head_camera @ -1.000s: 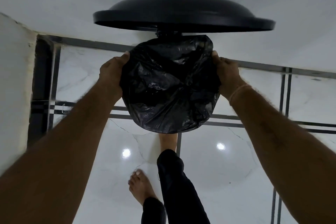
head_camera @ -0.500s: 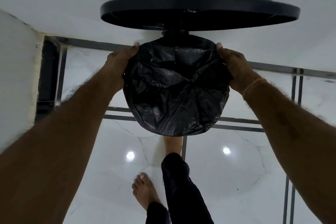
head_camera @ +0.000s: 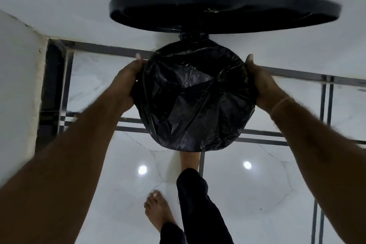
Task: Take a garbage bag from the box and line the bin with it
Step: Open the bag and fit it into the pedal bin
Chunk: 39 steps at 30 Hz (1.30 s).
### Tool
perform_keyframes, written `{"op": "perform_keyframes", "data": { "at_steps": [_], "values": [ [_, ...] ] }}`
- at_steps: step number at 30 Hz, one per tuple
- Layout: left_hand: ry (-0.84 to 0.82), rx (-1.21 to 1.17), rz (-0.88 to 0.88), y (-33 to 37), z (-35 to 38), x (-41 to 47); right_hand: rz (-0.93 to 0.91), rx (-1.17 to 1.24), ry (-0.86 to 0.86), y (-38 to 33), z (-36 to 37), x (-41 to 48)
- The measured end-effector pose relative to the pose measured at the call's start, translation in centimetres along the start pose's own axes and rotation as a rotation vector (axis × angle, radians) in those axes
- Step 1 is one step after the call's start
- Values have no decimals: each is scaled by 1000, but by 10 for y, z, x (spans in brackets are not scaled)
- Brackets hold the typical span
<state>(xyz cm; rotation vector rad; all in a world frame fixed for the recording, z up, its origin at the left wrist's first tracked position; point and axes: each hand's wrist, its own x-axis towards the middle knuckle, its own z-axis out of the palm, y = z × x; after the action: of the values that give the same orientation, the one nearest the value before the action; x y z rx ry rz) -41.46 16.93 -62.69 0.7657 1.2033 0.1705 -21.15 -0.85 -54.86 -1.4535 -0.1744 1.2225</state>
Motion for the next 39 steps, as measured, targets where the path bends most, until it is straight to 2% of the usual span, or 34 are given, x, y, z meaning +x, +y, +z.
{"op": "perform_keyframes", "data": {
  "at_steps": [1, 3, 6, 9, 11, 12, 13, 14, 15, 16, 17, 19, 21, 23, 25, 27, 31, 39],
  "values": [
    [-46, 1, 27, -4, -7, -4, 171, -57, 13, 2, -28, 21],
    [-79, -2, 93, -14, -15, -10, 273, -108, 41, 18, -73, 50],
    [-53, -96, 106, -26, -9, -14, 314, -113, 187, 37, -87, 60],
    [78, -199, 102, -28, 1, -13, 344, -199, 274, 45, -87, 64],
    [71, -203, 132, -31, 10, -21, 336, -322, 353, 44, -86, 60],
    [70, -194, 169, -34, 14, -25, 273, -449, 442, 44, -86, 52],
    [85, -186, 224, -37, 17, -30, 110, -629, 569, 42, -86, 41],
    [131, -161, 290, -42, 21, -34, -141, -834, 686, 38, -82, 28],
    [187, -103, 368, -46, 24, -36, -438, -973, 707, 30, -67, 13],
    [240, -3, 448, -52, 28, -36, -671, -1027, 557, 23, -45, -2],
    [293, 138, 512, -58, 30, -33, -802, -1057, 319, 20, -20, -11],
    [429, 342, 538, -65, 34, -31, -854, -1242, -89, 26, 21, -7],
    [508, 436, 543, -65, 37, -30, -741, -1445, -247, 46, 34, 16],
    [528, 440, 589, -63, 36, -28, -493, -1642, -263, 68, 33, 43],
    [531, 459, 613, -68, 34, -24, -279, -1729, -261, 90, 27, 65],
    [536, 473, 630, -71, 31, -20, -174, -1720, -264, 105, 22, 77],
    [547, 459, 628, -73, 29, -16, -85, -1595, -336, 119, 15, 88],
    [548, 434, 673, -75, 29, -11, 215, -1379, -326, 133, 11, 108]
  ]
}}
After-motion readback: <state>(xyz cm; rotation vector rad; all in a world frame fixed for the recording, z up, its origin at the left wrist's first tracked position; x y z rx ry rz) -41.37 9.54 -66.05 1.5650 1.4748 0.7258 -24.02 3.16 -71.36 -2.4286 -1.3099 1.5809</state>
